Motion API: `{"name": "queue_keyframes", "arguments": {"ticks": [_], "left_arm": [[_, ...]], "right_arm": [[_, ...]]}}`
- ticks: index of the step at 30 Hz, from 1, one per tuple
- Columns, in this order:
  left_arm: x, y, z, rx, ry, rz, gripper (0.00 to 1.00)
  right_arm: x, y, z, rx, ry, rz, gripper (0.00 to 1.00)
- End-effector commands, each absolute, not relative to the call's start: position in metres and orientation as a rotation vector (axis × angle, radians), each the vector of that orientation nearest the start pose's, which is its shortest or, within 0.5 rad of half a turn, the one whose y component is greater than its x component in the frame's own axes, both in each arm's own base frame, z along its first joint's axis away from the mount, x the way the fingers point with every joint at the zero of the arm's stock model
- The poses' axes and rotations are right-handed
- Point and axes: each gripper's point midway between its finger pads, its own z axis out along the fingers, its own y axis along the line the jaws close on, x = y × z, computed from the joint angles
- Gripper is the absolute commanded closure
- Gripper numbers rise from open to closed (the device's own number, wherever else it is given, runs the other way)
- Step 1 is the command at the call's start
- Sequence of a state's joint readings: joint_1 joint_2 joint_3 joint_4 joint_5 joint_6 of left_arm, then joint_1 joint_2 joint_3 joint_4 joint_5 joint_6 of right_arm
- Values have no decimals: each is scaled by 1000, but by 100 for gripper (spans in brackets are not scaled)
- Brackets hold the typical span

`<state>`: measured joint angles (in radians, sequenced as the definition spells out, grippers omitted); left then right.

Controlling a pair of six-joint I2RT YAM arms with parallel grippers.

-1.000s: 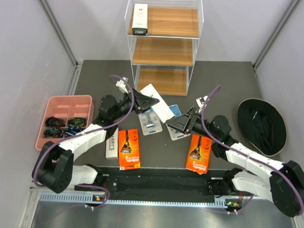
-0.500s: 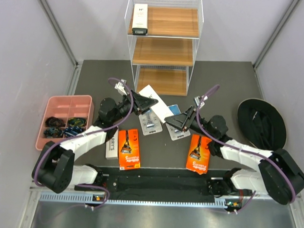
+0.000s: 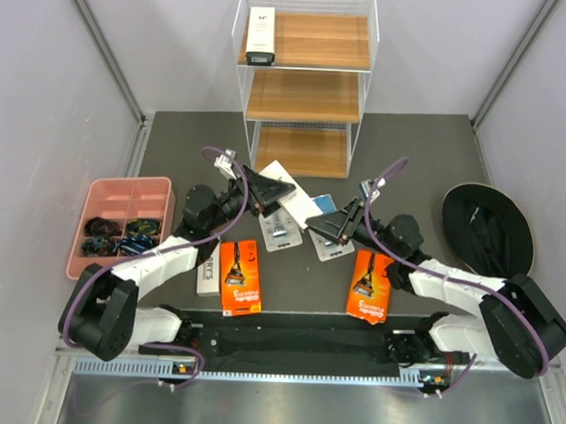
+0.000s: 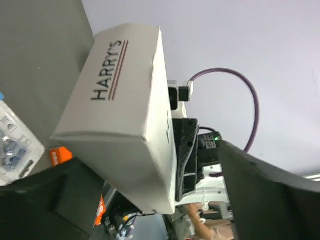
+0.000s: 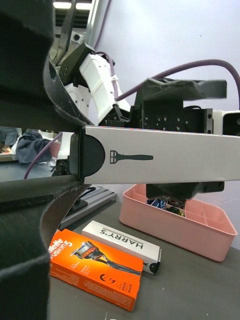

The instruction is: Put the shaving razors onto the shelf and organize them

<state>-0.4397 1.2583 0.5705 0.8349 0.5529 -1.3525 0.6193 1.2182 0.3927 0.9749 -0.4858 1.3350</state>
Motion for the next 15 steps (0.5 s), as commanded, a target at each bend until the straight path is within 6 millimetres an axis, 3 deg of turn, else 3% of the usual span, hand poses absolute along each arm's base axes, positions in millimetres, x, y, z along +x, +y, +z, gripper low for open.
{"name": "queue_keyframes", "arguments": {"ticks": [1, 7, 12, 13, 15], "left_arm": [[272, -270, 292, -169, 1697, -1772, 1], [277, -261, 279, -199, 1780, -1609, 1], [284, -246, 285, -209, 1757, -1474, 1], [284, -244, 296, -191, 1738, -1460, 1], [286, -241, 286, -171, 1806, -1382, 1]], "right_arm": [[213, 296, 275, 87, 1642, 1869, 92], [217, 290, 278, 132, 1648, 1816, 95], [223, 278, 268, 219, 1706, 1710, 96], [224, 276, 266, 233, 1713, 1693, 97], [224, 270, 263, 260, 1726, 1653, 97]]}}
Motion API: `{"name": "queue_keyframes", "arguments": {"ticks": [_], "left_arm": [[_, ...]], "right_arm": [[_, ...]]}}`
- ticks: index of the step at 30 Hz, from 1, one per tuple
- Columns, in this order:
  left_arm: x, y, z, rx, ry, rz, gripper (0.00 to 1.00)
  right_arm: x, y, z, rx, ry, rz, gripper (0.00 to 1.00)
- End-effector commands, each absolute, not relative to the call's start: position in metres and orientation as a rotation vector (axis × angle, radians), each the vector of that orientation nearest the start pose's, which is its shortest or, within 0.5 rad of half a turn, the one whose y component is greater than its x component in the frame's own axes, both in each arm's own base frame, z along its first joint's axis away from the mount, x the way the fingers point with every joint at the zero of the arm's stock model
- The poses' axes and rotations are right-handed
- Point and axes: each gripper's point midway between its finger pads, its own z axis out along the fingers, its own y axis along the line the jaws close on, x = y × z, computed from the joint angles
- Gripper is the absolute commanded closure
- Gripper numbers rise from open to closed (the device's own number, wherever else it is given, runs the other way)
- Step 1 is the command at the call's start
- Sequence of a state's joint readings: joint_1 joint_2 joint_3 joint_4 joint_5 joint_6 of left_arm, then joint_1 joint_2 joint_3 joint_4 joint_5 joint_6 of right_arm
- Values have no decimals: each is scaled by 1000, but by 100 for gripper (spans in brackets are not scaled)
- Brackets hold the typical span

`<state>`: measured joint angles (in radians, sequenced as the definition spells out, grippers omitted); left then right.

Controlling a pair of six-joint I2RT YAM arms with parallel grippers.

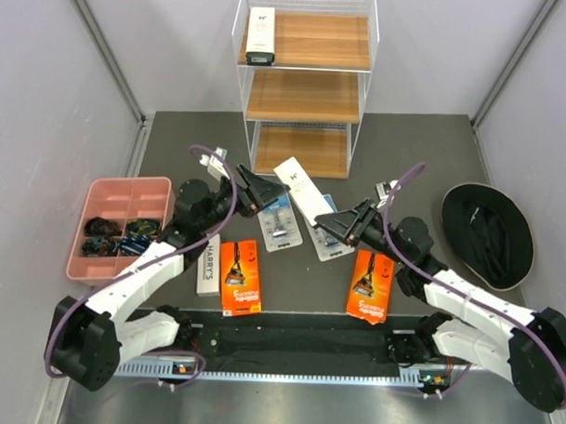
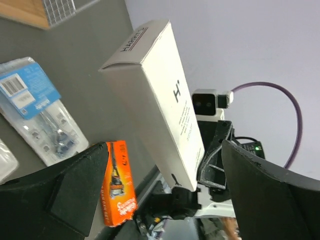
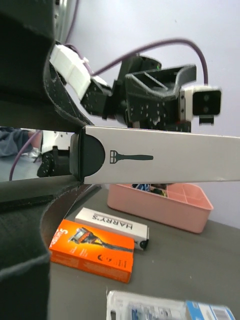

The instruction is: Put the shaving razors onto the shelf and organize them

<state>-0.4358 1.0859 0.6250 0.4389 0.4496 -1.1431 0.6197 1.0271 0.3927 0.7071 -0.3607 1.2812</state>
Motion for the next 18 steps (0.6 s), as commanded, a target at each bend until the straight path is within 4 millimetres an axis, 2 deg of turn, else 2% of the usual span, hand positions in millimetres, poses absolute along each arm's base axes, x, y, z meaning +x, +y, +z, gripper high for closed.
{"name": "queue_keyframes", "arguments": {"ticks": [1, 2, 3, 5, 6, 7, 8, 9, 10, 11, 12, 13, 14, 15, 16, 18], "left_arm": [[289, -240, 295, -152, 1802, -1357, 1], [289, -237, 283, -169, 1870, -1307, 1], [291, -234, 281, -135, 1881, -1249, 1], [298, -226, 291, -139, 1885, -1160, 1], [294, -218, 277, -127, 1955, -1080, 1], [297, -214, 287, -124, 1946, -1036, 1], [299, -207, 289, -125, 1956, -984, 1], [299, -193, 276, -133, 2012, -864, 1], [302, -187, 288, -136, 1998, -817, 1], [302, -179, 286, -148, 2020, -756, 1], [306, -158, 282, -198, 2053, -607, 1], [305, -147, 278, -224, 2082, -537, 1], [305, -137, 276, -255, 2097, -470, 1], [307, -131, 280, -265, 2102, -419, 1], [304, -120, 273, -286, 2127, -348, 1], [303, -115, 272, -286, 2131, -319, 1]], "right_arm": [[224, 269, 262, 265, 1730, 1644, 97], [224, 268, 258, 276, 1748, 1626, 97], [224, 266, 262, 267, 1738, 1620, 97], [223, 266, 266, 257, 1742, 1616, 97], [222, 266, 265, 254, 1755, 1607, 97], [221, 266, 265, 248, 1761, 1602, 97], [221, 266, 271, 235, 1760, 1603, 97], [221, 266, 267, 230, 1788, 1578, 97], [219, 265, 271, 216, 1784, 1573, 97], [218, 265, 276, 208, 1780, 1569, 97], [218, 264, 277, 193, 1779, 1557, 97], [217, 263, 277, 191, 1797, 1543, 97], [217, 263, 284, 178, 1785, 1542, 97], [217, 263, 287, 165, 1783, 1534, 97], [217, 263, 287, 161, 1792, 1527, 97], [217, 264, 296, 146, 1775, 1533, 97]]}}
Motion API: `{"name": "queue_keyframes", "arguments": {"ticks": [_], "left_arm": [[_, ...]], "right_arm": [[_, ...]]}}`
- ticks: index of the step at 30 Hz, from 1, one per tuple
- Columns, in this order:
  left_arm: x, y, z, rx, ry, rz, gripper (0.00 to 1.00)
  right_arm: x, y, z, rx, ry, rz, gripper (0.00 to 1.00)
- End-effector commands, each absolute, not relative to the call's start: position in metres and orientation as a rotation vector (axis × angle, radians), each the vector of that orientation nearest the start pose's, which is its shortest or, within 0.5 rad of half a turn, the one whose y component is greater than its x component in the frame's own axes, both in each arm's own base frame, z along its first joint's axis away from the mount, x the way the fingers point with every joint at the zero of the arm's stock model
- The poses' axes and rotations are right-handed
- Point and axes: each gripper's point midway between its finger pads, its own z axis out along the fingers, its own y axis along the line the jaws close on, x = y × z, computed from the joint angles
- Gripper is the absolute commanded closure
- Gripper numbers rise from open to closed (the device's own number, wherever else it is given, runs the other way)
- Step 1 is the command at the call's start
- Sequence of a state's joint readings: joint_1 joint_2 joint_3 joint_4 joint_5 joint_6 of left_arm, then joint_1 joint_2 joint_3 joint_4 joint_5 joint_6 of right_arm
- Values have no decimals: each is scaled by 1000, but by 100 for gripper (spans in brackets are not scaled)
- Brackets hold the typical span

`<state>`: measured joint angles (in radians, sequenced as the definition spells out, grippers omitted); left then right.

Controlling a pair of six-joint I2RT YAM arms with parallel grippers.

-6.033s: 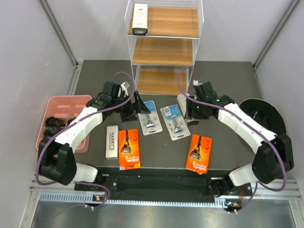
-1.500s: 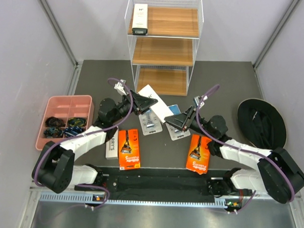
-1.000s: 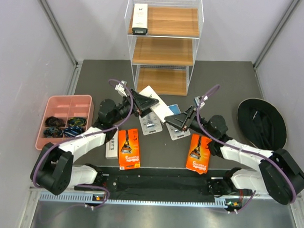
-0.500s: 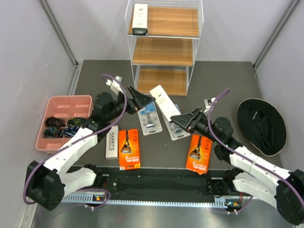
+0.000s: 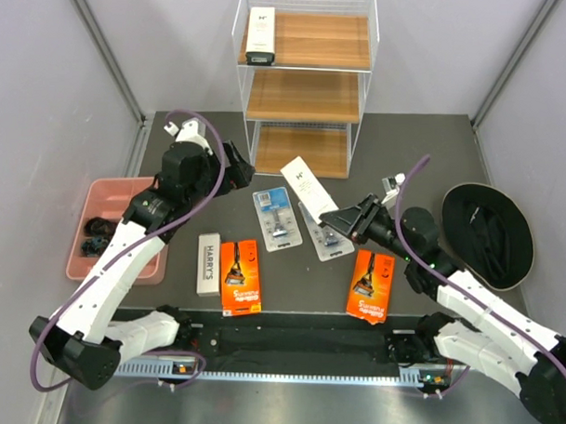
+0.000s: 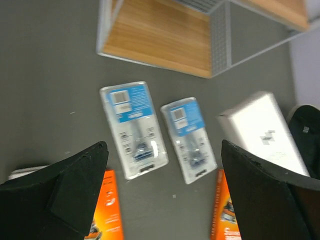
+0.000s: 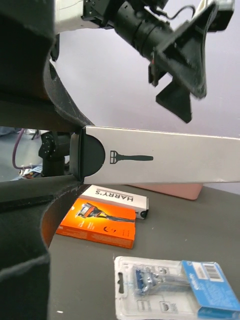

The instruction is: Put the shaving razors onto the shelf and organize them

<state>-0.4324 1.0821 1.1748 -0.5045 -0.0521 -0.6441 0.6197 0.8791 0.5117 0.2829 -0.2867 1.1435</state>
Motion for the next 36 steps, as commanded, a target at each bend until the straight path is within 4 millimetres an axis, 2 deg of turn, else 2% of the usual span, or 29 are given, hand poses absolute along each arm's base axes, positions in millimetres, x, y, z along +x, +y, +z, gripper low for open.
{"name": "queue_keyframes", "arguments": {"ticks": [1, 7, 8, 10, 11, 13, 14, 17, 22, 24, 25, 27, 28, 30, 31, 33, 35, 36], "left_arm": [[303, -115, 272, -286, 2124, -320, 1], [303, -123, 264, -273, 2127, -372, 1], [303, -126, 262, -266, 2133, -383, 1], [305, -128, 257, -267, 2149, -382, 1], [305, -129, 256, -267, 2153, -387, 1], [306, -130, 252, -265, 2166, -385, 1], [307, -131, 253, -266, 2162, -390, 1], [306, -131, 252, -263, 2160, -397, 1], [306, -133, 249, -259, 2160, -406, 1], [306, -133, 248, -252, 2165, -405, 1], [306, -133, 247, -252, 2166, -404, 1], [307, -134, 246, -251, 2170, -404, 1], [307, -135, 246, -250, 2170, -407, 1], [307, -135, 244, -253, 2172, -408, 1], [307, -135, 243, -250, 2175, -412, 1], [306, -136, 243, -245, 2172, -420, 1], [304, -137, 244, -242, 2163, -436, 1], [305, -138, 244, -245, 2159, -440, 1]], "right_arm": [[217, 264, 299, 143, 1770, 1535, 97], [217, 271, 330, 73, 1736, 1558, 97], [218, 272, 344, 55, 1714, 1560, 97], [221, 274, 353, 39, 1703, 1553, 97], [222, 274, 370, 16, 1668, 1550, 97], [227, 279, 377, 5, 1672, 1541, 97], [227, 279, 396, -17, 1635, 1545, 97], [235, 285, 421, -41, 1596, 1554, 97], [255, 296, 458, -62, 1530, 1570, 97], [263, 293, 471, -55, 1507, 1560, 97], [266, 291, 484, -61, 1486, 1557, 97], [282, 288, 489, -41, 1486, 1529, 97], [283, 285, 504, -47, 1459, 1527, 97], [298, 286, 503, -38, 1487, 1508, 96], [301, 280, 517, -44, 1459, 1503, 96], [316, 281, 516, -25, 1474, 1495, 96], [324, 275, 528, -9, 1449, 1488, 96], [336, 278, 521, 11, 1470, 1481, 96]]}}
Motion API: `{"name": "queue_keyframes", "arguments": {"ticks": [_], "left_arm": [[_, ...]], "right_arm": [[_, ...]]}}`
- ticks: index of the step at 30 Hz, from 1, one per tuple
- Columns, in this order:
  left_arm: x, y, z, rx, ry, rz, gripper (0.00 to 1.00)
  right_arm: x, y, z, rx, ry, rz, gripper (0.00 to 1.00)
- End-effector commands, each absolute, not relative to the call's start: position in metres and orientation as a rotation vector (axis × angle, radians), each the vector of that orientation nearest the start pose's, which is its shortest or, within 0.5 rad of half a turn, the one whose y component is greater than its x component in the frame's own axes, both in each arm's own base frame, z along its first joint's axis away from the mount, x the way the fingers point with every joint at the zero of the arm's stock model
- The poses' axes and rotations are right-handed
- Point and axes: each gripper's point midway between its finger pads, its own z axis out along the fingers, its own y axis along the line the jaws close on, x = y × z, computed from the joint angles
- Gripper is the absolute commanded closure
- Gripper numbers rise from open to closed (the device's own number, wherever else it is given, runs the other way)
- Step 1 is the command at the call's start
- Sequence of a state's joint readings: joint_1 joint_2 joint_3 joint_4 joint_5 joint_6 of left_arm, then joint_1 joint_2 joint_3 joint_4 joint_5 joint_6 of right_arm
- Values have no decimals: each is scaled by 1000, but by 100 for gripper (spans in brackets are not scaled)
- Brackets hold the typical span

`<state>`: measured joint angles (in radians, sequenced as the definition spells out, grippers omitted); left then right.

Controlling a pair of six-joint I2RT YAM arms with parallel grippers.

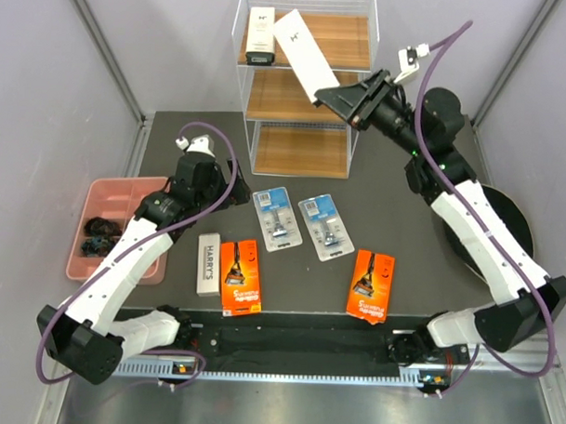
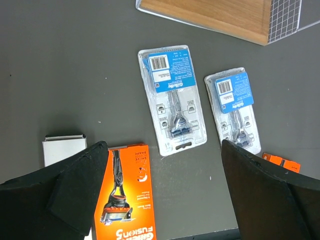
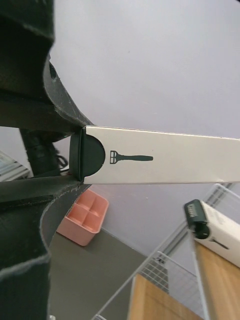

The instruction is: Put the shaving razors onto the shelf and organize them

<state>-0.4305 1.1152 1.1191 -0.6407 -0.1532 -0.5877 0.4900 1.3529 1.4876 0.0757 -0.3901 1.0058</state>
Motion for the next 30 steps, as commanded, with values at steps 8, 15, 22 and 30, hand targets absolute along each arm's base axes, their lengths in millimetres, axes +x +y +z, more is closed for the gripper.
{"name": "queue_keyframes", "arguments": {"ticks": [8, 15, 22, 30], "left_arm": [[305, -139, 249, -248, 2143, -458, 1], [306, -142, 253, -260, 2130, -484, 1], [307, -145, 250, -268, 2137, -498, 1], [306, -146, 252, -269, 2137, -508, 1]], "right_arm": [[394, 276, 529, 210, 1474, 1472, 96], [431, 286, 523, 314, 1495, 1486, 98], [454, 286, 506, 450, 1536, 1462, 98], [466, 304, 502, 506, 1552, 1504, 98]]}}
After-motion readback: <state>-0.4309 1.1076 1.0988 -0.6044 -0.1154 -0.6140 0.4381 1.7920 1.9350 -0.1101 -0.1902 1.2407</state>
